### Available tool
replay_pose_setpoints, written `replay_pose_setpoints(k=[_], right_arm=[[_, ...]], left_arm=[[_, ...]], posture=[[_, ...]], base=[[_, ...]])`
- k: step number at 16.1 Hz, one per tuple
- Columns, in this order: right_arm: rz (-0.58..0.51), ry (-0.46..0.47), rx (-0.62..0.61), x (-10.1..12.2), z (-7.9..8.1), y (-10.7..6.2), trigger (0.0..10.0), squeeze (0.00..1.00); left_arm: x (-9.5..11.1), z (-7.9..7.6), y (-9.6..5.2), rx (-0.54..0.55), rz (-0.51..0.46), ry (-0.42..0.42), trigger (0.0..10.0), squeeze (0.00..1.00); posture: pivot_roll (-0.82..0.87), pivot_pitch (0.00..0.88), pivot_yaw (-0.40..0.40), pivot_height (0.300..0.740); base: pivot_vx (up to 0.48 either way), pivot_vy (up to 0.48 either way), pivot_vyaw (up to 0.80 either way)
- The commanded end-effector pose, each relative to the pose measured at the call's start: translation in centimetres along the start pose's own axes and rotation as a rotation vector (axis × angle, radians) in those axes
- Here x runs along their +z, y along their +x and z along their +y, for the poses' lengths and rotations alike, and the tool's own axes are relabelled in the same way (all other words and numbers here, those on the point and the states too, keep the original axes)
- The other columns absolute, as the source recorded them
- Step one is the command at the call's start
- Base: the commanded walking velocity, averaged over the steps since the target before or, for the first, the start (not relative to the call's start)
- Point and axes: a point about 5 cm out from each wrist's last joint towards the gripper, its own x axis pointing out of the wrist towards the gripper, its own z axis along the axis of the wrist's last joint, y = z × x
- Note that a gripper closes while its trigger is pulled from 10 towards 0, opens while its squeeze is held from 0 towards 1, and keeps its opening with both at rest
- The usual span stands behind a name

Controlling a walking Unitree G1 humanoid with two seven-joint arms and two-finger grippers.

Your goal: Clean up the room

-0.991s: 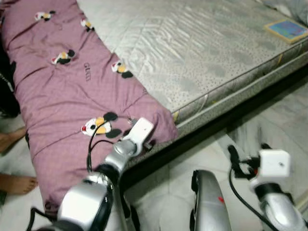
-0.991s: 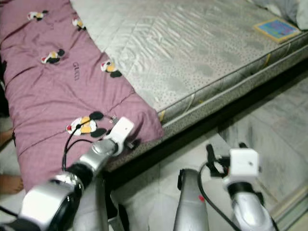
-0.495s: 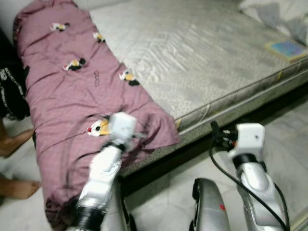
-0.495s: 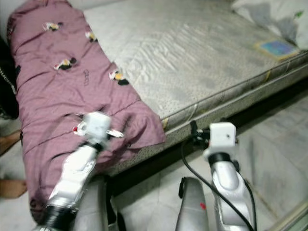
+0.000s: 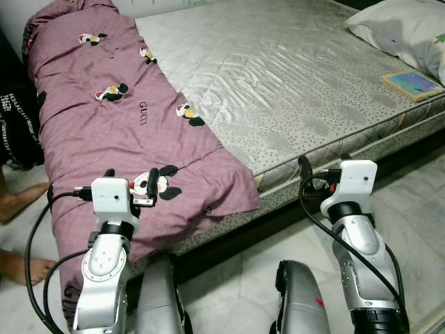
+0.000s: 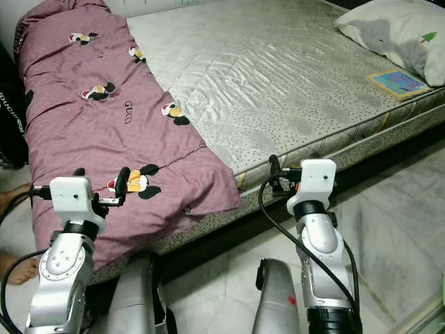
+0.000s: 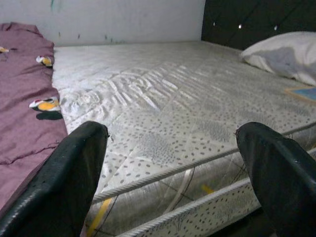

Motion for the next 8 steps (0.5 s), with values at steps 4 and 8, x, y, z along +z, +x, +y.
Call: replay_pose_setpoints(k=[4, 8], right_arm=[[-0.020, 0.013, 0.000, 0.1, 0.0, 0.4, 10.0, 0.00], [-0.044, 0.018, -0.034, 0.4, -0.2, 0.9, 10.0, 0.00]], left_arm=[[0.3, -0.5, 0.8, -0.038, -0.014, 0.019, 10.0, 0.00], [0.7, -1.7, 2.6, -0.098, -0.027, 0.020, 10.0, 0.00]], posture=[[-0.06, 0.000, 0.050, 0.663], [-0.09, 0.000, 0.077, 0.708]], base=[[0.000, 0.000, 0.00], [0.000, 0.000, 0.00]])
